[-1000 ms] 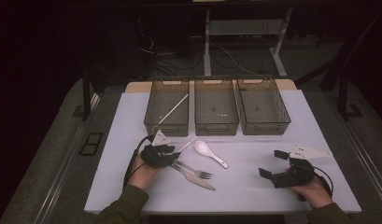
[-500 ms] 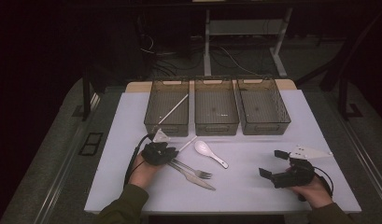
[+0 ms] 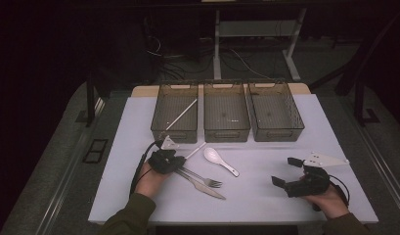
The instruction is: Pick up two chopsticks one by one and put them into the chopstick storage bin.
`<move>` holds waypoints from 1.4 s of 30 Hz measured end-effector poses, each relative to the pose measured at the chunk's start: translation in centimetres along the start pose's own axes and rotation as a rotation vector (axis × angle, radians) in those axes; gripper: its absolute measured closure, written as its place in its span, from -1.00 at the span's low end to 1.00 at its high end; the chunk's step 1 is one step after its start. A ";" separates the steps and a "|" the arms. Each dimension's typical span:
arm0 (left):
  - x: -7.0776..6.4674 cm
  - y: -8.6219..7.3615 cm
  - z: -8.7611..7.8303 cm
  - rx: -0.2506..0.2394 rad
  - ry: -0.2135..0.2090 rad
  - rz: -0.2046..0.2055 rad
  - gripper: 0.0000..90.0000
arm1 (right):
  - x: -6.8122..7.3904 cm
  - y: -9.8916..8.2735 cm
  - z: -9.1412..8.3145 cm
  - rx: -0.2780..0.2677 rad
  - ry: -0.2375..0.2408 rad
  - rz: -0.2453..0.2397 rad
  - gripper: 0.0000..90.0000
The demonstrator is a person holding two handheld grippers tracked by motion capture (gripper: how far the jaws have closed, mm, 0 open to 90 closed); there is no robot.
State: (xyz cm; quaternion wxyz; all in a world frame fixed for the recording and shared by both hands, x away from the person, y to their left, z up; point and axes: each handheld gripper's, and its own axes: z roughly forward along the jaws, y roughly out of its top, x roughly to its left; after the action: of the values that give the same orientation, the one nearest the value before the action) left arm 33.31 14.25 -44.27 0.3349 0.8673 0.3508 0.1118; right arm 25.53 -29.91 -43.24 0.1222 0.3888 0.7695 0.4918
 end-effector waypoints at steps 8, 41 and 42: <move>0.0 0.1 -0.1 0.014 -0.009 -0.002 0.86 | 0.0 0.0 -0.1 0.003 0.001 0.003 -0.98; -0.5 0.0 -3.9 0.026 -0.051 0.040 0.86 | -0.2 -0.1 0.6 0.012 0.006 -0.007 -0.98; -0.5 0.0 -4.1 0.019 -0.055 0.035 0.86 | -0.2 -0.1 0.6 0.012 0.006 -0.005 -0.98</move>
State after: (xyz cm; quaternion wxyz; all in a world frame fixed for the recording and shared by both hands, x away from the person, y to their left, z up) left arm 31.18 15.91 -41.13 0.3340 0.8792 0.3274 0.0906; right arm 25.94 -29.65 -43.63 0.1189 0.3861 0.7737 0.4880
